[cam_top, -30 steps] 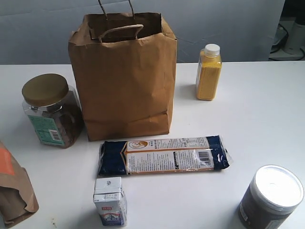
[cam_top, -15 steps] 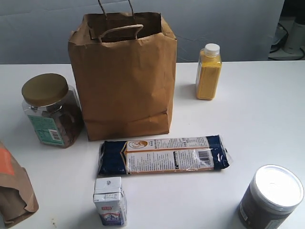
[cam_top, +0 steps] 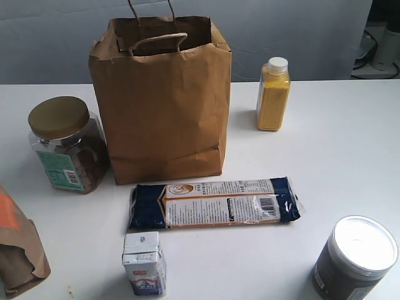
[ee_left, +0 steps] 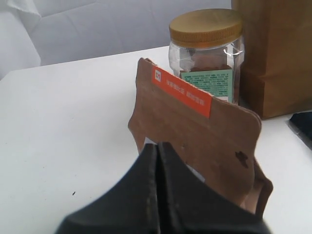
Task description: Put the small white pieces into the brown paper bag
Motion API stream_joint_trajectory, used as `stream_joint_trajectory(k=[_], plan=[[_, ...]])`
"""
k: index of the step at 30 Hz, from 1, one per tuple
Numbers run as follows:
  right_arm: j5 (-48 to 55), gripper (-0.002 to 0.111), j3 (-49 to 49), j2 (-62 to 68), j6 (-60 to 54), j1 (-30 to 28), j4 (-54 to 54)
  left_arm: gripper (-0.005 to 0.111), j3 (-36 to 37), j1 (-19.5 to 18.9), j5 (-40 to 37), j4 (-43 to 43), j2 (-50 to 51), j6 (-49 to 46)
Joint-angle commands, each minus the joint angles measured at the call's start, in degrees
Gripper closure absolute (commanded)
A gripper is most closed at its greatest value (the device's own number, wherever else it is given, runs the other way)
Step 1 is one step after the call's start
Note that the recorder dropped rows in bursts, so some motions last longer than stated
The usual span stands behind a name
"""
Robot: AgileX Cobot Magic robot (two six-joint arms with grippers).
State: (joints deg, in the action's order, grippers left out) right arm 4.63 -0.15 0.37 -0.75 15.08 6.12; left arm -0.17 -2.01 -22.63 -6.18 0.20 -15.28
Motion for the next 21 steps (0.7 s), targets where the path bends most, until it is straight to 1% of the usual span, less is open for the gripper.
stream_joint_trajectory(k=[1, 17, 21], plan=[[-0.07, 0.108, 0.15, -0.37, -0.12, -1.22, 0.46, 0.107, 0.17, 0.45, 0.11, -0.51, -0.20, 0.12], [-0.07, 0.108, 0.15, -0.37, -0.12, -1.22, 0.46, 0.107, 0.17, 0.45, 0.11, -0.51, -0.20, 0.12], [-0.07, 0.108, 0.15, -0.37, -0.12, -1.16, -1.53, 0.107, 0.17, 0.45, 0.11, -0.51, -0.20, 0.12]])
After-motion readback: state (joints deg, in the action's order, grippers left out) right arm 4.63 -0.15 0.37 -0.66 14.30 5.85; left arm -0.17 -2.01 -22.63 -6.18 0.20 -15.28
